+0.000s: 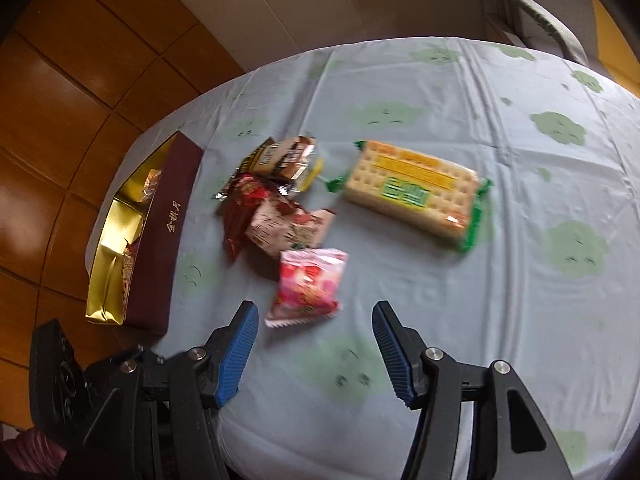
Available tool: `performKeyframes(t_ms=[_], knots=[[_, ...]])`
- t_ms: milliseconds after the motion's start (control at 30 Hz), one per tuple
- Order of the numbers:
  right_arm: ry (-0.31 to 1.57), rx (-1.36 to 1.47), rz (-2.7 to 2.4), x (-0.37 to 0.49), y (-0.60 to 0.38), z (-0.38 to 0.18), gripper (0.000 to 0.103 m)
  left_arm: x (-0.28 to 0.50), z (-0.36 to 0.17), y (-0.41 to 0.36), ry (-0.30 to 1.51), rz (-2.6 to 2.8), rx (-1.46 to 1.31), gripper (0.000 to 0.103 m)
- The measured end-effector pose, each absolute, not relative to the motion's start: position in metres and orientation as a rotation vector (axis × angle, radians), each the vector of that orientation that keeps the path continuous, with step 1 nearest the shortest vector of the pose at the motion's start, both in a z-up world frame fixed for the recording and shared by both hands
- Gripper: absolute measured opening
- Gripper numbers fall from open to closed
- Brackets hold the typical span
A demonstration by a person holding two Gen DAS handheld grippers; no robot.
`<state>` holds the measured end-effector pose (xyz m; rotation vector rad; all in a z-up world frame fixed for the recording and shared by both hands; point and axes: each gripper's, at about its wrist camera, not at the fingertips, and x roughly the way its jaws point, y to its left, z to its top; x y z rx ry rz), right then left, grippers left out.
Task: Organize snacks
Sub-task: 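Lift the red packet with the left tool while the right tool grasps the pink Luce packet, then carry the red packet over the gold tray and open the left tool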
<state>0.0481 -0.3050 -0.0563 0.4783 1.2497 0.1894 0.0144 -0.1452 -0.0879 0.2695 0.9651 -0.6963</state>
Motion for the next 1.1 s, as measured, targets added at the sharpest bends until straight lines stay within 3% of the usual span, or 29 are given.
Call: performKeyframes(t_ms=[133,167,200,267,700,1100], knots=[[1.279,0.452,0.172,0.067,-0.287,-0.076,0.060,0.010,-0.083,-0.141,0.953,-0.696,0.268,0.033],[1.282,0.426,0.158,0.070,-0.283,-0.080,0.054,0.010,-0.083,-0.139,0.955,-0.697,0.262,0.032],[1.278,0.386,0.136,0.071,-0.279,-0.081,0.038,0.010,-0.082,-0.137,0.954,-0.697,0.257,0.032],[1.268,0.321,0.124,0.069,-0.273,-0.080,0.033,0.008,-0.079,-0.133,0.947,-0.702,0.248,0.031],[1.224,0.322,0.159,0.047,-0.278,-0.085,0.032,0.003,-0.045,-0.118,0.868,-0.752,0.164,0.031],[1.191,0.246,0.147,0.042,-0.271,-0.083,0.032,0.035,0.015,-0.009,0.786,-0.537,-0.152,0.031]])
